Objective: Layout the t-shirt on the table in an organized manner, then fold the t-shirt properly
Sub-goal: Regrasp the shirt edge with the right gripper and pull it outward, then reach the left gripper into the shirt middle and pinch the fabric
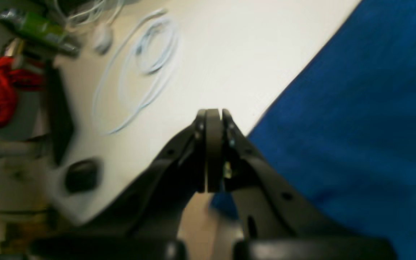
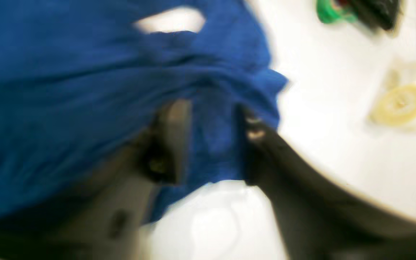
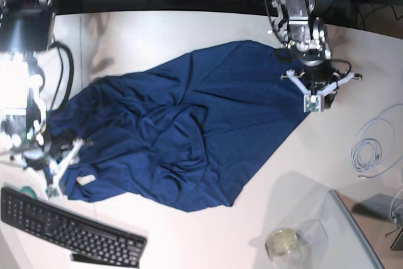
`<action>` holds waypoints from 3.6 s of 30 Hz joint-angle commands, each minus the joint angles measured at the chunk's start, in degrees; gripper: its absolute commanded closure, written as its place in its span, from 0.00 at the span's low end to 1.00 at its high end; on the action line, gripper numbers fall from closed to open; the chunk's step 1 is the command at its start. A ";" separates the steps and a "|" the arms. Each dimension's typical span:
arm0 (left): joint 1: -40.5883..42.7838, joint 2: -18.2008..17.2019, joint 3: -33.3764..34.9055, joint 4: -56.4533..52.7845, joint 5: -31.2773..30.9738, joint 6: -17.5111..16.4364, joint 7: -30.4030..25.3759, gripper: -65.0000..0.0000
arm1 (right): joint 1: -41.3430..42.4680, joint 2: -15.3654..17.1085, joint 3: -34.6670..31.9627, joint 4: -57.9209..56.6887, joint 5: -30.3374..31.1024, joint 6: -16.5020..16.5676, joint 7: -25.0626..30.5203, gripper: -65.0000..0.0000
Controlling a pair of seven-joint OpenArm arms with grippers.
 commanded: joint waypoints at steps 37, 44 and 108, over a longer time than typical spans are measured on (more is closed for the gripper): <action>19.46 -16.31 -0.16 7.44 -54.01 -26.87 -1.52 1.00 | -7.34 -3.73 -6.95 -6.83 -0.17 0.54 7.19 0.94; 19.37 -16.22 -4.38 7.35 -54.01 -26.87 -1.43 1.00 | -8.92 -3.73 -6.69 -2.08 -0.17 0.54 5.34 0.99; -20.45 -12.00 30.96 -23.24 -36.96 -9.29 -0.81 1.00 | -27.83 -4.61 15.55 3.37 -0.17 14.95 -1.08 0.88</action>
